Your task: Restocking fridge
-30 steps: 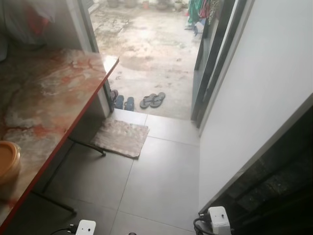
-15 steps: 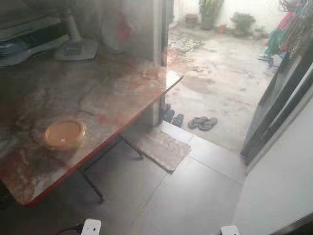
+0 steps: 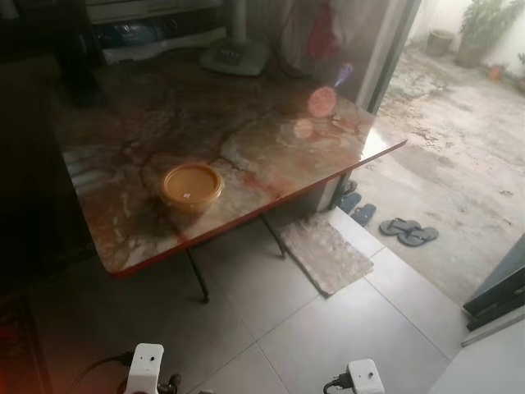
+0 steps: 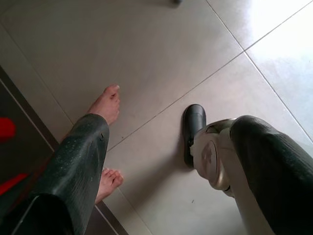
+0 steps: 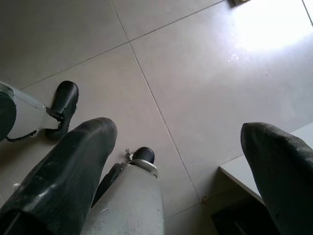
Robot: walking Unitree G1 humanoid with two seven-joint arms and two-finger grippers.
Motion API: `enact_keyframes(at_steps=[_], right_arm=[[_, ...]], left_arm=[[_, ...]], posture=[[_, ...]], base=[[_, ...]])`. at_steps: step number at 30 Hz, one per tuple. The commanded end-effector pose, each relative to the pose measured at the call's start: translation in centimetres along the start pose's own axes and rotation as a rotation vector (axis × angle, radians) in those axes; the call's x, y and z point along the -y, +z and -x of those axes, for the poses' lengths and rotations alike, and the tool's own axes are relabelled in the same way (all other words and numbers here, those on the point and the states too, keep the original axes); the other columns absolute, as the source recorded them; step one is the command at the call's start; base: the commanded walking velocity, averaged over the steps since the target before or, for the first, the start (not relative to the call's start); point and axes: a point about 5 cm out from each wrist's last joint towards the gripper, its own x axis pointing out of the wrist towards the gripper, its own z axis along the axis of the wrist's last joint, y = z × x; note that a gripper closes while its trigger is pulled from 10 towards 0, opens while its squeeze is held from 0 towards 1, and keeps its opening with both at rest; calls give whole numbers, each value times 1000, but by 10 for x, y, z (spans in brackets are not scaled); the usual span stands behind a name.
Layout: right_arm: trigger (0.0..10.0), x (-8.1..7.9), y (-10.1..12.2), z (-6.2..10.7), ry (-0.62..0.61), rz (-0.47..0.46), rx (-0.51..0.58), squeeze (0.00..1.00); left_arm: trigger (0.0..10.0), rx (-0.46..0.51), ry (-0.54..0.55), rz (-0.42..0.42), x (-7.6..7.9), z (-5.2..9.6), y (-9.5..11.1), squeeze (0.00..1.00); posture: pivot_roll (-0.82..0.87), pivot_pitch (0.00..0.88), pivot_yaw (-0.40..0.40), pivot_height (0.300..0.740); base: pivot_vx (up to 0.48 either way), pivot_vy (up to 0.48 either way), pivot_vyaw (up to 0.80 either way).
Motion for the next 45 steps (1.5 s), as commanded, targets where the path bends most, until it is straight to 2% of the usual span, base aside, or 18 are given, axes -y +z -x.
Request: enact_keyframes(at_steps=[1, 3, 6, 10, 11, 18, 19, 20, 22, 25, 28, 30, 34, 37, 38, 40, 41, 45], right_arm=[[10000, 7, -8, 3, -16, 5, -21, 0], [10000, 7, -8, 3, -16, 4, -18, 0], [10000, 7, -8, 3, -16, 4, -18, 0], [10000, 5, -11, 3, -6, -10, -41, 0], [10000, 5, -11, 3, -6, -10, -41, 0], [10000, 5, -5, 2, 0, 3, -33, 0], [10000, 5, -5, 1, 0, 6, -34, 0], [10000, 5, -5, 1, 0, 6, -34, 0], [10000, 5, -5, 1, 1, 8, -35, 0], [10000, 5, -5, 1, 1, 13, -37, 0], [10000, 5, -5, 1, 2, 21, -37, 0], [10000, 5, -5, 2, 7, 37, -38, 0], [10000, 6, -6, 2, 6, 44, -39, 0], [10000, 6, -7, 2, 8, 57, -43, 0], [10000, 6, -7, 2, 8, 57, -43, 0], [10000, 6, -8, 2, 10, 62, -45, 0], [10000, 6, -8, 2, 10, 62, -45, 0], [10000, 6, -9, 3, 12, 69, -48, 0]], left_arm=[[10000, 16, -4, 10, 5, -1, 3, 0], [10000, 64, 5, 24, 4, -2, 13, 0], [10000, 80, 12, 31, 3, -3, 17, 0], [10000, 192, 28, 39, -1, -4, 38, 0], [10000, 192, 28, 39, -1, -4, 38, 0], [10000, 399, 51, 25, -6, 4, 63, 0], [10000, 475, 58, -3, -6, 9, 72, 0], [10000, 475, 58, -3, -6, 9, 72, 0], [10000, 595, 70, -42, -4, 19, 85, 0], [10000, 674, 72, -41, 2, 31, 87, 0], [10000, 685, 65, -36, 4, 36, 83, 0], [10000, 732, 53, -88, 8, 49, 76, 0], [10000, 786, 65, -134, 9, 60, 78, 0], [10000, 882, 143, -151, 2, 76, 94, 0], [10000, 882, 143, -151, 2, 76, 94, 0], [10000, 976, 205, -153, -6, 90, 114, 0], [10000, 976, 205, -153, -6, 90, 114, 0], [10000, 1071, 207, -191, -5, 102, 135, 0]], posture=[[131, 120, -92, 740], [129, 127, -95, 740], [130, 131, -95, 740], [135, 137, -94, 740], [135, 137, -94, 740], [139, 146, -96, 740], [142, 146, -96, 740], [142, 146, -96, 740], [143, 147, -96, 740], [141, 147, -93, 740], [135, 144, -92, 740], [128, 144, -92, 740], [132, 144, -92, 740], [128, 144, -97, 740], [128, 144, -97, 740], [132, 144, -99, 740], [132, 144, -99, 740], [136, 143, -103, 740]], base=[[0, 0, 794], [0, 0, 794], [0, 0, 796], [0, 0, 622], [0, 0, 444], [0, 0, 0], [0, 0, 0], [0, 0, 0], [0, 0, 0], [0, 0, 0], [0, 0, 0], [0, 0, 0], [0, 0, 0], [0, 0, 0], [0, 0, 0], [0, 0, 0], [0, 0, 0], [0, 0, 0]])
